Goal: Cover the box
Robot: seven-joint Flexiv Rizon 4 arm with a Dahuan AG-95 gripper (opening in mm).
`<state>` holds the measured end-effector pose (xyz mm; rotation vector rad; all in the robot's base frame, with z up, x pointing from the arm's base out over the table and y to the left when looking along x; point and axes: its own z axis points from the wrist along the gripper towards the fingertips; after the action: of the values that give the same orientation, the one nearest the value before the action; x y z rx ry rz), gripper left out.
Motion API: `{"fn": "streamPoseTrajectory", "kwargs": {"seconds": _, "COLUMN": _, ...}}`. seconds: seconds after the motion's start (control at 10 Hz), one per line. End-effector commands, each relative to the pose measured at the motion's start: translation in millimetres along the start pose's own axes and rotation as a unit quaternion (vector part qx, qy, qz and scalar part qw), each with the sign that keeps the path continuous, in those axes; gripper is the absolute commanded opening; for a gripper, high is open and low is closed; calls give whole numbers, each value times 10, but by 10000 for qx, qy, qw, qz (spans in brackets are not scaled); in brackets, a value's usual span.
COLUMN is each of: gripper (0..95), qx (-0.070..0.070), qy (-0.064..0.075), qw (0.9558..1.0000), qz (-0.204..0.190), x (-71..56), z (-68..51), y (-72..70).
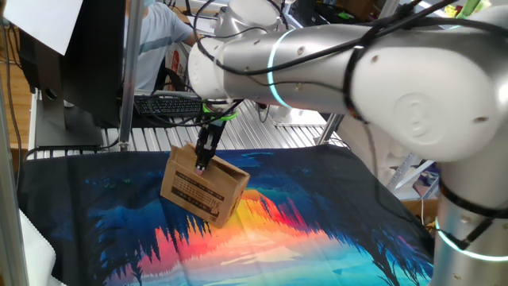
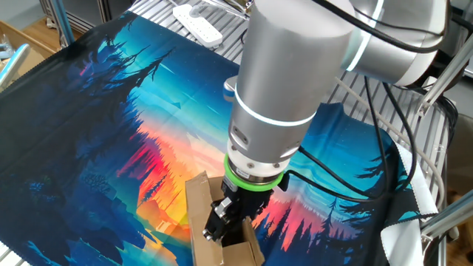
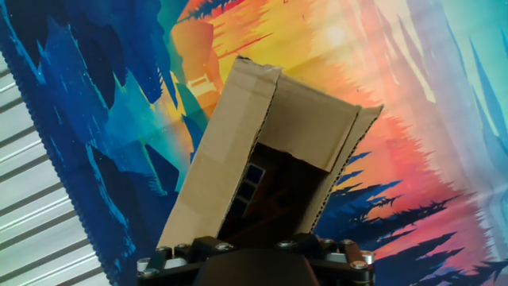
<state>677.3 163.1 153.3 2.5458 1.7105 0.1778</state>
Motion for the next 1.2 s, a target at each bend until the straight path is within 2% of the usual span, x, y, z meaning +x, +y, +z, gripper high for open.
{"fn": "streamPoseTrajectory", "kwargs": {"seconds": 0.1, "gripper": 760, "qx": 67, "qy": -34, "qw": 9999, "qz": -141, "x": 17, "z": 24, "y": 39}}
{"fn": "streamPoseTrajectory", "kwargs": {"seconds": 0.4, "gripper": 760, "qx": 166, "qy": -18, "qw": 9997, "qz": -174, "x": -2, "z": -49, "y": 27}}
{"fn": "streamPoseTrajectory", "kwargs": {"seconds": 0.9, "gripper": 760, "qx": 218, "qy": -5, "qw": 9994, "qz": -264, "x": -1, "z": -48, "y": 28}}
{"fn": "streamPoseTrajectory", "kwargs": {"seconds": 1.2, "gripper": 760, "qx": 418, "qy": 11, "qw": 9985, "qz": -351, "x": -1, "z": -49, "y": 28}}
